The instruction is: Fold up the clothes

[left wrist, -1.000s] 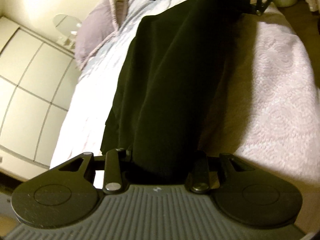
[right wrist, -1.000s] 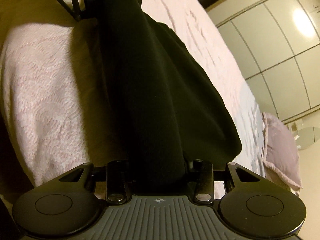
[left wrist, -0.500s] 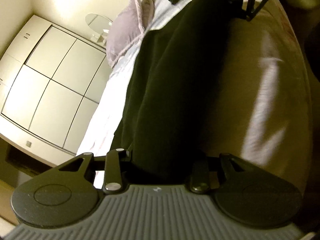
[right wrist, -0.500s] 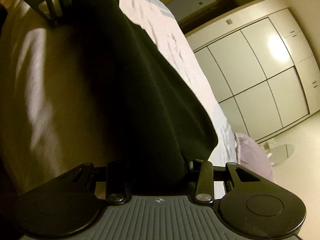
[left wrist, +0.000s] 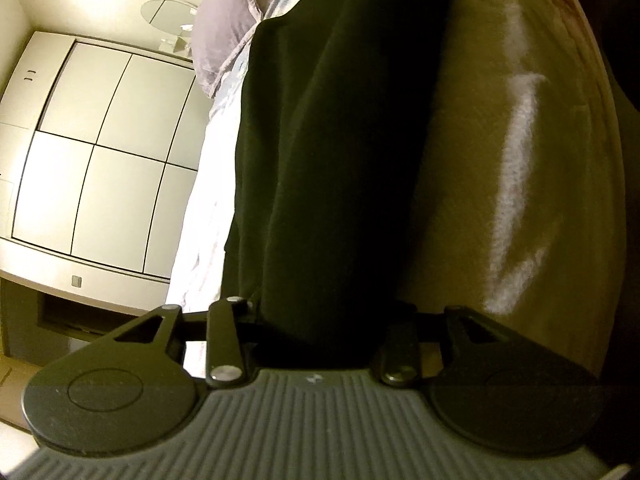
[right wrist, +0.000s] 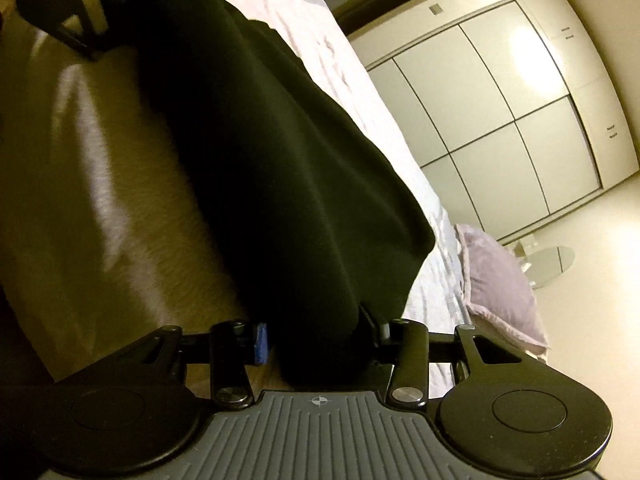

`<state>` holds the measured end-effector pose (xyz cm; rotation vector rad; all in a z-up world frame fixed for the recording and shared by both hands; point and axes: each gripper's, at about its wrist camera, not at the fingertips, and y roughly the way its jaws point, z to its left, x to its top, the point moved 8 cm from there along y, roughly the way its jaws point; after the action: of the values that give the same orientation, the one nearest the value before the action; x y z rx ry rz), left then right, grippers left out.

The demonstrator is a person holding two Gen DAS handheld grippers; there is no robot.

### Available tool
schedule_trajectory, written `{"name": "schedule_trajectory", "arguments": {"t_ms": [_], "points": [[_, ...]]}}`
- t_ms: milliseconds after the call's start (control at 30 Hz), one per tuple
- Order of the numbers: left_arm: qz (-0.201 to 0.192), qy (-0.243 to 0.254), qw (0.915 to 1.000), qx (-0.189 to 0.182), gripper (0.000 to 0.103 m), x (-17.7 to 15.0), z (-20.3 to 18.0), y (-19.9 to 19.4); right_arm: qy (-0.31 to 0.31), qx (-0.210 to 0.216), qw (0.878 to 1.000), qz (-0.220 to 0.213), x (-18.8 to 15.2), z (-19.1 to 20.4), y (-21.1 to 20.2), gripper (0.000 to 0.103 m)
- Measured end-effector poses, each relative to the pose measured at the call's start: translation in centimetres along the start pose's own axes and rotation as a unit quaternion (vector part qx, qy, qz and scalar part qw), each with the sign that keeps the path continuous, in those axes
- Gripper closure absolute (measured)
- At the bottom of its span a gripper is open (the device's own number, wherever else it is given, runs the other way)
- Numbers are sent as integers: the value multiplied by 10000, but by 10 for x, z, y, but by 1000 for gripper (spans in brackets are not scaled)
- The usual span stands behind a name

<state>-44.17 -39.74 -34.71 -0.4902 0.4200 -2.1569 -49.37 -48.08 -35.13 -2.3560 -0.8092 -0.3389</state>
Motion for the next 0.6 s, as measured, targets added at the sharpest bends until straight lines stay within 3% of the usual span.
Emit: {"name": "schedule_trajectory", "arguments": {"t_ms": [133,233,300,333,367,467,600], "points": [[-131,-292,9994,-163,49,-6,10,-18,331,228,9991,-162,-1,-11,-23,59],[-351,-857,9949,-399,48,-19,22,-39,1143,667,9903,-422,4,-31,-39,58],[-507,-1329,9879,-624,52,-28,32,-54,1866,940,9760,-616,9,-49,-48,58],[-613,-1642,9820,-708,62,-29,41,-62,2197,1073,9670,-717,15,-55,-53,58],[-719,-1953,9749,-790,66,-30,50,-71,2526,1206,9566,-816,21,-60,-58,58],[-933,-2564,9585,-830,67,-34,83,-85,3099,1474,9335,-1043,39,-76,-53,58],[-1015,-2943,9470,-793,65,-32,122,-66,3786,1926,8990,-1068,58,-84,-24,58]]}}
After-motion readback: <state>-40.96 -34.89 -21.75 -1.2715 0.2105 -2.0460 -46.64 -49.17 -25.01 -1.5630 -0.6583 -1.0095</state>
